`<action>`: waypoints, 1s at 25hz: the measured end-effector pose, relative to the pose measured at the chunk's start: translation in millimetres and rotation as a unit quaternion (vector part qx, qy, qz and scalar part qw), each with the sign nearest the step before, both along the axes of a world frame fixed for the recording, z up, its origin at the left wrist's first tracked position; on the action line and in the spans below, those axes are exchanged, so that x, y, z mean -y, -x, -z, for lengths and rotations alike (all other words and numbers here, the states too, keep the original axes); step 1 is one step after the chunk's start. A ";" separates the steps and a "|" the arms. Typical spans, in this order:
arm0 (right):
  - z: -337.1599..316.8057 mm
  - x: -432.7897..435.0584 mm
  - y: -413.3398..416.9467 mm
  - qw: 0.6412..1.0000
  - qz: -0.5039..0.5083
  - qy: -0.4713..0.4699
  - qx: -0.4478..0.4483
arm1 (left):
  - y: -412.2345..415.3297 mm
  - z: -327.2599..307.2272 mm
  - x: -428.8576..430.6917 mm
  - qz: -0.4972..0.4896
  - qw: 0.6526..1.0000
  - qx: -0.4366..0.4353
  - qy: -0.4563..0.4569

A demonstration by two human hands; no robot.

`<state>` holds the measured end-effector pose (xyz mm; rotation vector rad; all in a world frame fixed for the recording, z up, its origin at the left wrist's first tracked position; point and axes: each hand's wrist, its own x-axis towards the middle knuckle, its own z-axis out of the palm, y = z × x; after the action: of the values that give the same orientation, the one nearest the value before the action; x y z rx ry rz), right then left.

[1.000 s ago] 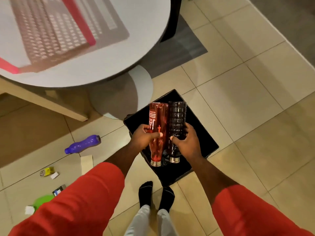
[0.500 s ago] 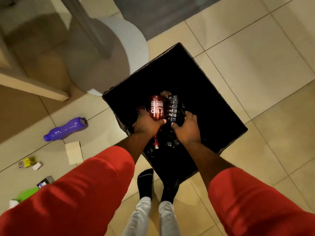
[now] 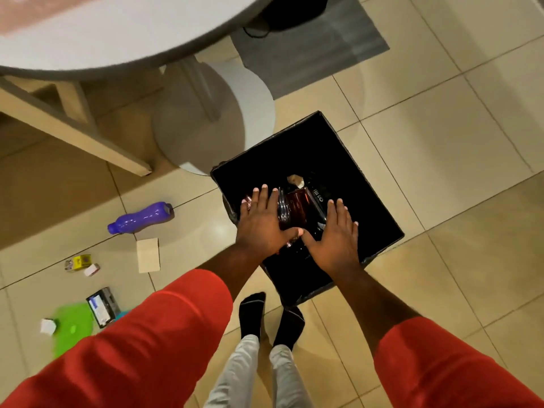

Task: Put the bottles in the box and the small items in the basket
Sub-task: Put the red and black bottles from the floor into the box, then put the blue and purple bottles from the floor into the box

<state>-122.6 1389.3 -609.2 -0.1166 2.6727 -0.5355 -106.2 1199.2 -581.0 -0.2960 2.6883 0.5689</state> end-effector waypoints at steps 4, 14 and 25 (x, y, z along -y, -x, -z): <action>-68.7 -6.7 -31.9 0.999 -0.038 -0.015 -0.021 | -47.6 -63.4 4.9 -0.006 1.000 -0.010 0.014; -234.8 22.9 -106.9 0.991 -0.127 -0.017 -0.040 | -165.7 -208.6 41.5 -0.062 0.997 0.012 0.050; -300.6 170.6 -232.8 0.968 -0.227 -0.049 -0.097 | -334.5 -274.4 181.0 -0.131 0.990 -0.007 0.048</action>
<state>110.2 1218.7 -308.5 -0.7653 2.7205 -0.2541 228.3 1018.2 -306.6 -0.6803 2.7144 0.5162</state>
